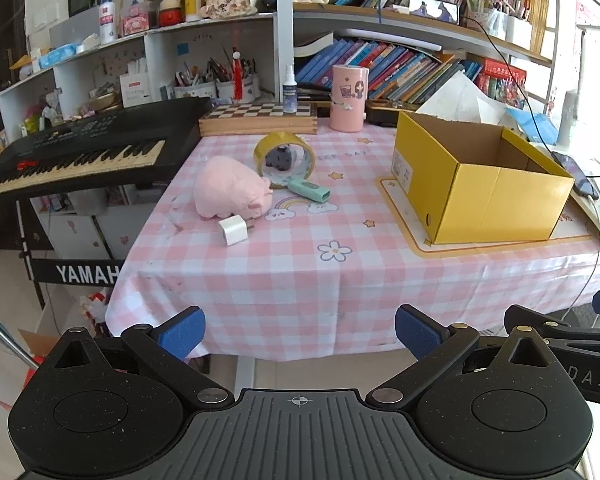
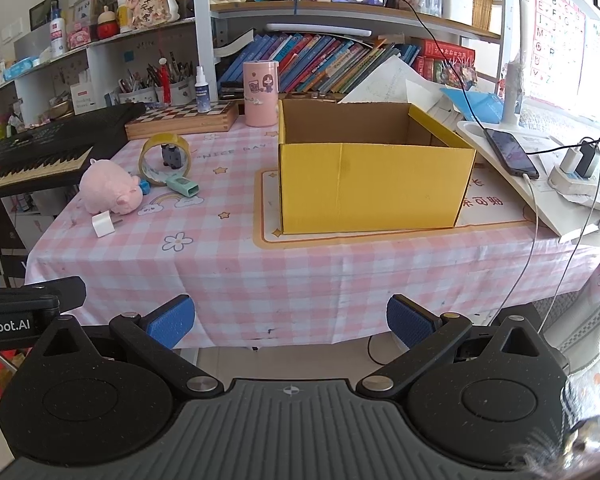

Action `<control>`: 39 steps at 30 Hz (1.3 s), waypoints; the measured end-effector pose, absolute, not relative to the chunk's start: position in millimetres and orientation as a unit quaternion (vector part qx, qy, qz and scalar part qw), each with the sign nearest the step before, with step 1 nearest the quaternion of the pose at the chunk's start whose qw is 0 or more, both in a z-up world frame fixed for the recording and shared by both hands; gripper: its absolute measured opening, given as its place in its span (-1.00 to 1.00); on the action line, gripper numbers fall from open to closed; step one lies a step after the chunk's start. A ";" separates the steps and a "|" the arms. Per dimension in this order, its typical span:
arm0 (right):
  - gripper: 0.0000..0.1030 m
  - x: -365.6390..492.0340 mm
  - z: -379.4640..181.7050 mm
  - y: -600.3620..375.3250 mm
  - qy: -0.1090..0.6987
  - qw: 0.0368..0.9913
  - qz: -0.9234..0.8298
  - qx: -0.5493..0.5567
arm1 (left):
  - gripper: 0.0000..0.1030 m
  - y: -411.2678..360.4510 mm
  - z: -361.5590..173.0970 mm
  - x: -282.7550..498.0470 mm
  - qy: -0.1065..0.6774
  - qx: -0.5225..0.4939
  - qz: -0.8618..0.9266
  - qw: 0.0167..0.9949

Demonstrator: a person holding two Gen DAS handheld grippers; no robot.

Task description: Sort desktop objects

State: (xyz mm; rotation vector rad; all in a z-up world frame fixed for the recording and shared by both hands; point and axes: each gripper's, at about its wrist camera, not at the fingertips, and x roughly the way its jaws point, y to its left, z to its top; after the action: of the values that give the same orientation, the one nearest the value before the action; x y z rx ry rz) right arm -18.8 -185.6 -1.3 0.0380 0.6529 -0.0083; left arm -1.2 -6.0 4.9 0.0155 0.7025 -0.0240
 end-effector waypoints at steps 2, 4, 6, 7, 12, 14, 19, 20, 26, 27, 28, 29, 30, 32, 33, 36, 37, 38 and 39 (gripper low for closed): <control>1.00 -19.5 -0.6 -186.9 0.321 0.947 -0.005 0.020 | 0.99 -5.6 4.3 -0.4 0.345 0.008 -0.011 0.938; 1.00 -19.5 0.0 -188.2 0.321 0.947 -0.004 0.020 | 0.99 -5.9 4.2 -0.7 0.344 0.008 -0.009 0.939; 1.00 -19.2 -0.1 -188.0 0.321 0.947 -0.004 0.020 | 0.99 -6.6 3.6 -0.8 0.344 0.008 -0.008 0.939; 1.00 -19.0 -0.8 -187.5 0.321 0.947 -0.004 0.020 | 0.99 -6.6 3.8 -0.6 0.343 0.009 -0.008 0.939; 1.00 -15.8 0.1 -187.5 0.323 0.946 -0.003 0.020 | 0.99 -5.6 4.1 0.2 0.342 0.010 -0.006 0.940; 1.00 -16.0 0.0 -188.0 0.322 0.946 -0.002 0.021 | 0.99 -5.2 3.9 0.4 0.343 0.011 -0.004 0.939; 1.00 -12.4 -1.4 -184.8 0.323 0.946 -0.005 0.021 | 0.99 -4.0 3.0 2.1 0.344 0.015 -0.001 0.939; 1.00 -12.4 -1.3 -184.8 0.323 0.946 -0.004 0.021 | 0.99 -3.7 3.0 2.1 0.344 0.015 -0.001 0.939; 1.00 -12.0 -2.3 -184.8 0.323 0.946 0.000 0.022 | 0.99 -3.3 3.0 1.8 0.342 0.018 -0.003 0.939; 1.00 -12.4 -2.5 -184.3 0.323 0.946 0.000 0.021 | 0.99 -3.4 2.9 1.6 0.342 0.020 -0.002 0.940; 1.00 -12.2 -2.4 -184.1 0.323 0.946 0.000 0.021 | 0.99 -3.4 2.7 1.4 0.341 0.021 -0.002 0.940; 1.00 -12.2 -2.0 -183.5 0.323 0.946 0.000 0.021 | 0.99 -4.1 2.4 1.0 0.341 0.021 -0.003 0.940; 1.00 -12.5 -2.1 -183.8 0.322 0.946 0.000 0.021 | 0.99 -4.1 2.4 0.8 0.341 0.022 -0.003 0.940; 1.00 -12.7 -2.6 -183.0 0.321 0.947 0.000 0.022 | 0.99 -3.6 2.3 0.8 0.340 0.021 -0.002 0.940; 1.00 -12.9 -2.8 -182.9 0.322 0.947 0.000 0.022 | 0.99 -3.3 2.3 0.8 0.341 0.020 -0.001 0.940; 1.00 -14.3 -3.0 -182.3 0.322 0.946 -0.002 0.024 | 0.99 -1.9 1.7 1.0 0.345 0.018 0.001 0.938; 1.00 -14.3 -3.0 -182.5 0.322 0.946 -0.001 0.023 | 0.99 -1.4 1.7 1.1 0.347 0.017 0.001 0.938; 1.00 -14.4 -3.1 -182.0 0.322 0.946 0.000 0.023 | 0.99 -0.9 1.7 1.1 0.347 0.017 0.001 0.938; 1.00 -14.4 -3.1 -182.2 0.322 0.946 0.000 0.023 | 0.99 -0.8 1.9 1.0 0.347 0.017 0.002 0.938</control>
State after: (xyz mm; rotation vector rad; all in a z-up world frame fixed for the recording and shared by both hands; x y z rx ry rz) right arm -14.3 -182.2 -3.1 0.0469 0.6559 0.0007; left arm 1.0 -0.8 1.9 0.0344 0.7084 0.0043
